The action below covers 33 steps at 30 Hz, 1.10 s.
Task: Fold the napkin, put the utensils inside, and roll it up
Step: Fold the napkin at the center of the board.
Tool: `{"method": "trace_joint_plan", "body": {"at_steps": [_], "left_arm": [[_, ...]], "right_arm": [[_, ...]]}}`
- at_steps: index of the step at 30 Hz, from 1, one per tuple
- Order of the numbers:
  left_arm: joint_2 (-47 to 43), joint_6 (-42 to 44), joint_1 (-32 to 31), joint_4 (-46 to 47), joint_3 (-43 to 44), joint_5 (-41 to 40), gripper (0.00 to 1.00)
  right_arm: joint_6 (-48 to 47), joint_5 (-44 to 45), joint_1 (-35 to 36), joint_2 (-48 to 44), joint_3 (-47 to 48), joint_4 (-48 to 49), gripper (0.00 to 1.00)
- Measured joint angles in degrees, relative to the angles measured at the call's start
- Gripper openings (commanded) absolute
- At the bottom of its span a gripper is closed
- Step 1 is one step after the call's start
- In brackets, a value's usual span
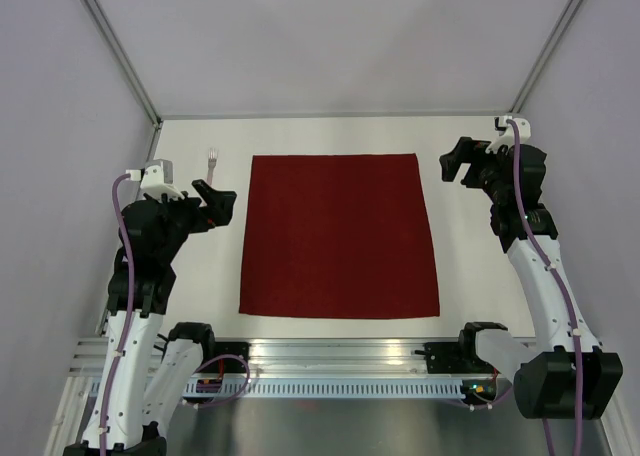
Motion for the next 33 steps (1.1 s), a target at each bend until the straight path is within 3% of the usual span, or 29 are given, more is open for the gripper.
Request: {"method": "trace_joint_plan", "body": {"at_steps": [11,14,19,24,33], "left_arm": [[1.49,0.00,-0.26,0.50,0.04,3.30,1.00],[3.65,-0.11,-3.76,0.52,0.66,2.82,1.00],[9.35,-1.40,-25.83,2.23,2.91,-7.23,1.00],[23.26,-1.51,-46.31,10.01,6.25,-17.66,0.98],[54.99,-0.39,-65.18,21.18,16.48,-25.59,0.89]], "right_arm": [[-1.66,-2.23,0.00,-0.72,0.02,-0.55,0.98],[-2.10,-2.36,0.00,-0.66,0.22,-1.81,0.98],[-2.36,-2.34,0.00,-0.42,1.49,-3.13,0.98],[-2.62,-2.29,0.00,0.35,5.11,-5.55,0.98],[-3.23,-2.23,0.00,1.29,9.42,-8.15,0.98]]}}
